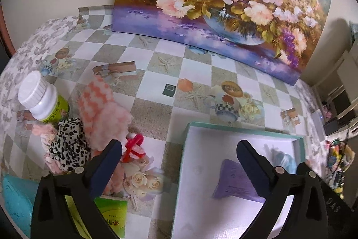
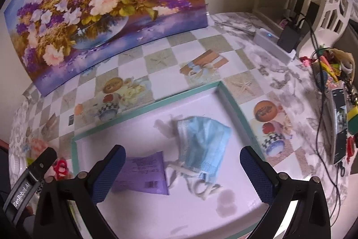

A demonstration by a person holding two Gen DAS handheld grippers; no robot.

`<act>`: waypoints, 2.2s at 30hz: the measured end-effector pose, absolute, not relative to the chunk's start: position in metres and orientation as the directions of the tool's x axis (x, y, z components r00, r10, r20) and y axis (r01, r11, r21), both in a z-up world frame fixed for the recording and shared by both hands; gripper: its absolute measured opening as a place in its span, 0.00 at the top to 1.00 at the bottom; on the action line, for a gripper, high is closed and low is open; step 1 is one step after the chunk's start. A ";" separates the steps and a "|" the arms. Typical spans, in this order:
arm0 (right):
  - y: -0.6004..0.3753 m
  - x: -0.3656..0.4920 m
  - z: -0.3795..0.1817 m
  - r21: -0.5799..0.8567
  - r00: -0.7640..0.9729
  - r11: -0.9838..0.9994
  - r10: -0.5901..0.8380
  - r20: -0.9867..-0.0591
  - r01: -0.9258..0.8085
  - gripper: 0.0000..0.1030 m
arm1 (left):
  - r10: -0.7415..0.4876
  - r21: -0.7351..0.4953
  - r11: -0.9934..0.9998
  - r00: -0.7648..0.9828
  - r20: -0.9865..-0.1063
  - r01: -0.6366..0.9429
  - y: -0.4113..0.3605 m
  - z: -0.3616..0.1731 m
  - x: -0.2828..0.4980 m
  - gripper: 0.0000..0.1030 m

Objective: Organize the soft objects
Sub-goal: 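Carry the purple packet and blue mask into the white tray and release both, then grasp the pink fabric with the left tool while the right tool grasps the leopard scrunchie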

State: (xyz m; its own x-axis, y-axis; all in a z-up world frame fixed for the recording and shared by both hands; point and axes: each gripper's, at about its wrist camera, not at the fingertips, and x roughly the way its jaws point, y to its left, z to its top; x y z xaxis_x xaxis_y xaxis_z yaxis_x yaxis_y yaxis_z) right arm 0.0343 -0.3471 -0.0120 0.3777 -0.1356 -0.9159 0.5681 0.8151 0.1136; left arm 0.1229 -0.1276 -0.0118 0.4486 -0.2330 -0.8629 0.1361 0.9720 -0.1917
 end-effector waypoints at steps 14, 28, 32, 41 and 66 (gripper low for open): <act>-0.292 0.055 0.019 0.236 0.531 0.879 -0.024 -0.847 0.415 0.00 | -0.157 -0.146 0.987 0.472 -0.867 0.059 -0.050 0.036 0.130 0.00; -0.184 0.095 -0.007 0.263 0.483 0.946 0.143 -0.864 0.190 0.00 | 0.004 -0.095 0.970 0.407 -0.914 -0.222 0.063 0.016 0.144 0.00; -0.154 0.100 -0.016 0.285 0.462 0.951 0.199 -0.864 0.123 0.00 | -0.025 -0.110 0.969 0.357 -0.934 -0.220 0.065 -0.001 0.150 0.00; -0.097 0.110 -0.033 0.303 0.410 0.953 0.275 -0.870 0.003 0.00 | 0.038 -0.049 0.961 0.305 -0.952 -0.273 0.083 -0.017 0.154 0.00; -0.060 0.120 -0.050 0.313 0.418 0.945 0.325 -0.849 -0.098 0.67 | -0.107 -0.174 0.950 0.254 -0.961 -0.259 0.088 -0.038 0.161 0.00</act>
State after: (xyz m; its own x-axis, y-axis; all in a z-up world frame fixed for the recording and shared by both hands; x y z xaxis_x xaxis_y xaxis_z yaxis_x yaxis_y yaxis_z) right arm 0.1198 -0.0604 -0.0496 0.4178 0.3246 -0.8486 -0.0981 0.9446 0.3131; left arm 0.1609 0.0884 -0.0378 0.2539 -0.1067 -0.9613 -0.2595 0.9499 -0.1739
